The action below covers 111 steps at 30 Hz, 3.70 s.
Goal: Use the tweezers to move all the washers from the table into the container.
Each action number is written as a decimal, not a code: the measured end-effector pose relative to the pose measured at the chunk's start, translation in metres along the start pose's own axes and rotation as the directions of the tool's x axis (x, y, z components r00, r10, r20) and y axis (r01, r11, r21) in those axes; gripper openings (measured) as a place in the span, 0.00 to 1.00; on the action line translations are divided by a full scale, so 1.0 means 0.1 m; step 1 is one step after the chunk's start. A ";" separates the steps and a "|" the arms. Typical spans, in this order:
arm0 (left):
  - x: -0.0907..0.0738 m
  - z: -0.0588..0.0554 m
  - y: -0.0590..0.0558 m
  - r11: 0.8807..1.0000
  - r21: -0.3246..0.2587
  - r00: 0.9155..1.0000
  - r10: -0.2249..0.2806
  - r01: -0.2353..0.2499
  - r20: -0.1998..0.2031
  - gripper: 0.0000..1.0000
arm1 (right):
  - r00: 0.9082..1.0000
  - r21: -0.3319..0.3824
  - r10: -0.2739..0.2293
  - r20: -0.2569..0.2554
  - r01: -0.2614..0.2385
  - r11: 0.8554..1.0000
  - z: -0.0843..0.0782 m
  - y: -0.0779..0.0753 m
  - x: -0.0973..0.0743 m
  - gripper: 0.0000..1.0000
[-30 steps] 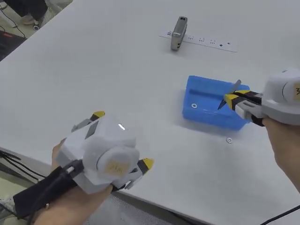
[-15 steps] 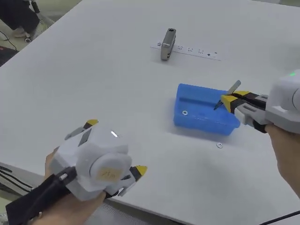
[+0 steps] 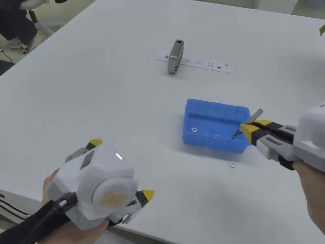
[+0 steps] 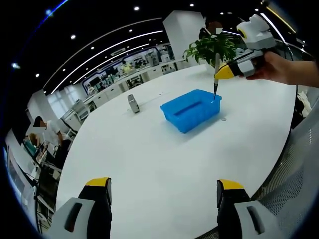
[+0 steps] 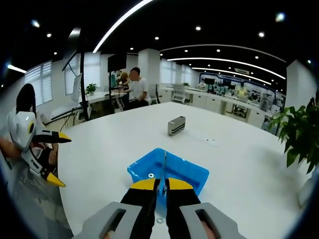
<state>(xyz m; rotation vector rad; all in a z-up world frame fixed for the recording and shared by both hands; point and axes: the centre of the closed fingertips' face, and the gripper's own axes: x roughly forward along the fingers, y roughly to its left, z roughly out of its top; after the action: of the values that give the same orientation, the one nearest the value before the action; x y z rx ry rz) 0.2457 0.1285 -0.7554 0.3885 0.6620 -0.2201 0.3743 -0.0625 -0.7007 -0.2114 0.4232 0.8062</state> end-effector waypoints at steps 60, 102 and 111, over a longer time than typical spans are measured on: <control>0.03 -0.02 -0.11 0.998 0.055 0.999 -0.029 0.030 -0.023 0.92 | 0.989 -0.008 0.009 -0.146 -0.010 1.000 -0.63 0.05 0.05 0.02; 0.00 -0.01 -0.09 0.999 0.043 1.000 -0.022 0.022 -0.014 0.92 | 1.000 -0.090 0.003 -0.020 -0.005 0.996 0.13 -0.07 0.29 0.02; 0.01 -0.02 -0.09 0.999 0.042 1.000 -0.023 0.023 -0.020 0.92 | 0.999 -0.089 -0.011 -0.053 0.007 0.996 0.00 -0.19 0.49 0.02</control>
<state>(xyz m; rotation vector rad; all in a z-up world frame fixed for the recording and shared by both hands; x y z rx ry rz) 0.2421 0.1210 -0.7603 0.4245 0.6825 -0.2528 0.4186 -0.0433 -0.7221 -0.3180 0.4371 0.8127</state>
